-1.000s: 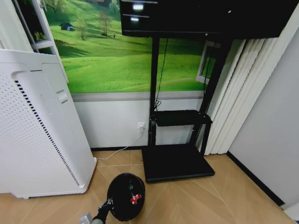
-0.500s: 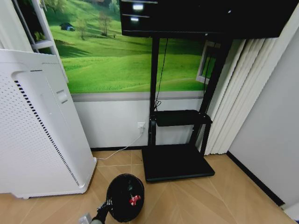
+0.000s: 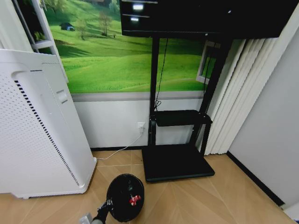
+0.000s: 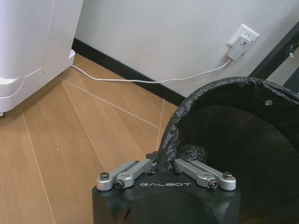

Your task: Pick up the trash bin and place the garbage on the floor into it.

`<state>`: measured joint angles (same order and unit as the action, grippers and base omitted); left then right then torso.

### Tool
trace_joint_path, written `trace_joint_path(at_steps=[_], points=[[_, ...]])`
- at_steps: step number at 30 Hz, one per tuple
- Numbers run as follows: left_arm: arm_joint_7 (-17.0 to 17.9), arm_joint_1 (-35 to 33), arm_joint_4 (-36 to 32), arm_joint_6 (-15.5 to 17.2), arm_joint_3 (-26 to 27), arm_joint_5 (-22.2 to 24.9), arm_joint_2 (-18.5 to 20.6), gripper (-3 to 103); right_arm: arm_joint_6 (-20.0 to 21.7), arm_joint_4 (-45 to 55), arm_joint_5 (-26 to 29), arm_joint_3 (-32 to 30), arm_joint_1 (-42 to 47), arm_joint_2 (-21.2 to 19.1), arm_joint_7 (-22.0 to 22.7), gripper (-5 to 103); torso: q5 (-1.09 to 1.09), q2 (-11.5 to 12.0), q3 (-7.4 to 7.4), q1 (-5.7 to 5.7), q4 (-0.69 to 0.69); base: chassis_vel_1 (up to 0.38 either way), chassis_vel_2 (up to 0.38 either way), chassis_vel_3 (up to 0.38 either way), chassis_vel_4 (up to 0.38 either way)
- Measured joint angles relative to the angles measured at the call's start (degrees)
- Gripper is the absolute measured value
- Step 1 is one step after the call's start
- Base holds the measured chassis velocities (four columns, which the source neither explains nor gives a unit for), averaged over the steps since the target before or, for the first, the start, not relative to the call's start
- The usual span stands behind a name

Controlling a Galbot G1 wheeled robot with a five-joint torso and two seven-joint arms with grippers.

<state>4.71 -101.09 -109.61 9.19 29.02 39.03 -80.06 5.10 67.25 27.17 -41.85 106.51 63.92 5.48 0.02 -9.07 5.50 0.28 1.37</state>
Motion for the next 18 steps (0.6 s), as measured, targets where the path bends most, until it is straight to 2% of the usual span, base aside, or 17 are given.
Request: trace_joint_path(at_steps=[10,18], points=[[0.0,0.18,-0.08,-0.02,-0.45,-0.45,-0.22,2,-0.04,2.73,0.59,-0.18,0.53,-0.04,0.17,38,-0.01,0.0,0.0,0.0,0.0,0.0,0.0,0.0,0.0],[0.35,1.24,0.33,0.24,-1.31,-1.61,-0.2,2,0.46,11.94,1.8,0.53,2.36,1.6,2.1,38,-0.03,0.0,0.0,0.0,0.0,0.0,0.0,0.0,0.0]])
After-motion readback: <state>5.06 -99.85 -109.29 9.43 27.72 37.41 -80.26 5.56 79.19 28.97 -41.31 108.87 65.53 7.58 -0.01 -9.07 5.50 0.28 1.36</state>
